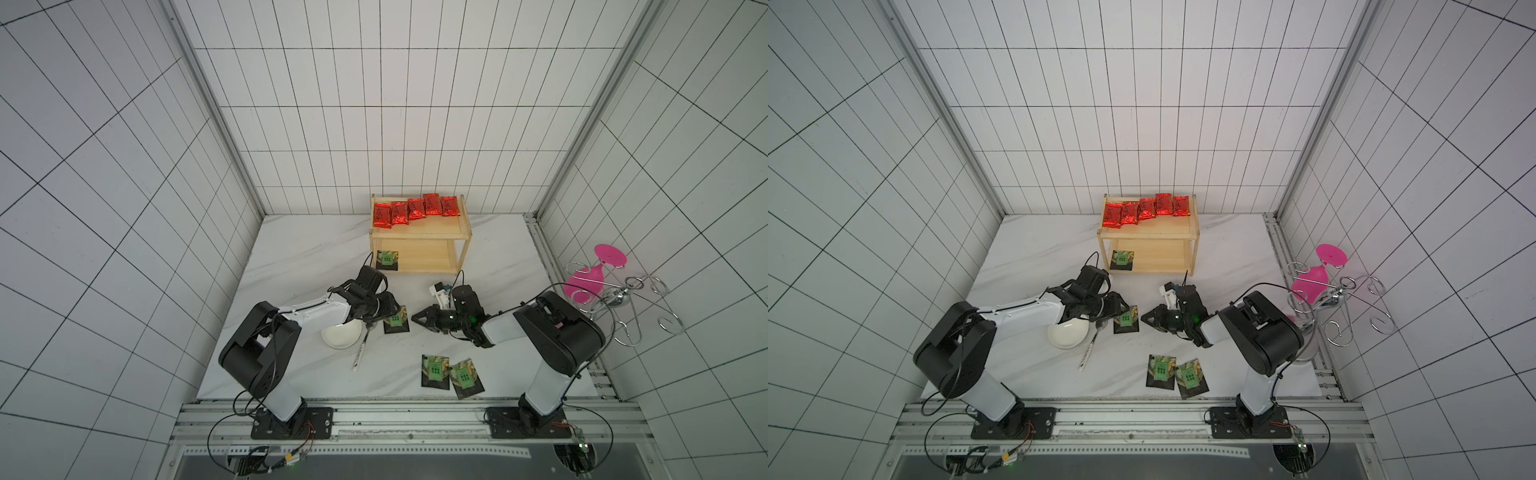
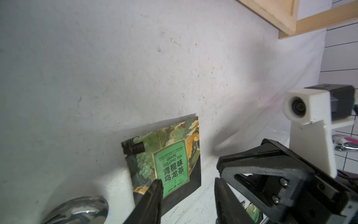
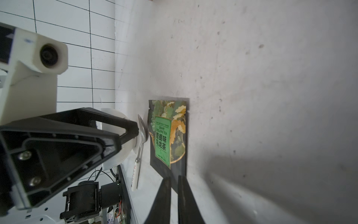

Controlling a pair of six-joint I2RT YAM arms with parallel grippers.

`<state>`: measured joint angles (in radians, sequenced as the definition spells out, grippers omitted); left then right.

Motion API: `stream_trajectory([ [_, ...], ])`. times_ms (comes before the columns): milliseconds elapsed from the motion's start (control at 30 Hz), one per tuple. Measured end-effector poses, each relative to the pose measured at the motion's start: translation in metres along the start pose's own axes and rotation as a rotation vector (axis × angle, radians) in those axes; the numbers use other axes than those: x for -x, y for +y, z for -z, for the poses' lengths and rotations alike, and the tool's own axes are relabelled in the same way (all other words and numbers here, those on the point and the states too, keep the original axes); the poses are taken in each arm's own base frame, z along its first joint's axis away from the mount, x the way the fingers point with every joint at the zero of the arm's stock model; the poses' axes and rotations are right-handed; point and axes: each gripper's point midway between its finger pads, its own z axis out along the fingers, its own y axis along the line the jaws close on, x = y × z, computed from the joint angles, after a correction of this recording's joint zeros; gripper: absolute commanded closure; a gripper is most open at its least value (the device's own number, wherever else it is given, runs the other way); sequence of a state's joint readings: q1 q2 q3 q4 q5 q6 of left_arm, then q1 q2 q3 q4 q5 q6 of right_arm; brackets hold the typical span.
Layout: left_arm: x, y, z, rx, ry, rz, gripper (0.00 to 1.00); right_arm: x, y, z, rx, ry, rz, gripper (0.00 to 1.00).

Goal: Place the tea bags on the shelf by color
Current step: Pick up the tea bag from the center of the board.

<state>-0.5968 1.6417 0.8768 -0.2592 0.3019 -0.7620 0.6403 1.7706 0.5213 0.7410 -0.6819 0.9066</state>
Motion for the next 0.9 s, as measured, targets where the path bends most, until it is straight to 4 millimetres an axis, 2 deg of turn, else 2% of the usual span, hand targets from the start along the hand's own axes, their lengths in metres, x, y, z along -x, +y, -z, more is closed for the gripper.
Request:
stream_trajectory([
  [167, -0.001, 0.013, -0.008, 0.047, 0.002, 0.000, 0.54, -0.002, -0.001, -0.001, -0.007, 0.017, 0.004, 0.76],
  [467, 0.001, 0.015, -0.011, 0.052, -0.006, -0.002, 0.55, -0.004, -0.002, -0.002, -0.014, 0.028, -0.006, 0.70],
  [667, 0.001, 0.019, -0.013, 0.051, -0.011, 0.006, 0.56, 0.000, 0.002, -0.015, -0.006, 0.038, -0.033, 0.68],
  [900, 0.003, 0.021, -0.014, 0.025, -0.026, 0.020, 0.57, 0.007, 0.009, -0.032, -0.001, 0.046, -0.070, 0.71],
])
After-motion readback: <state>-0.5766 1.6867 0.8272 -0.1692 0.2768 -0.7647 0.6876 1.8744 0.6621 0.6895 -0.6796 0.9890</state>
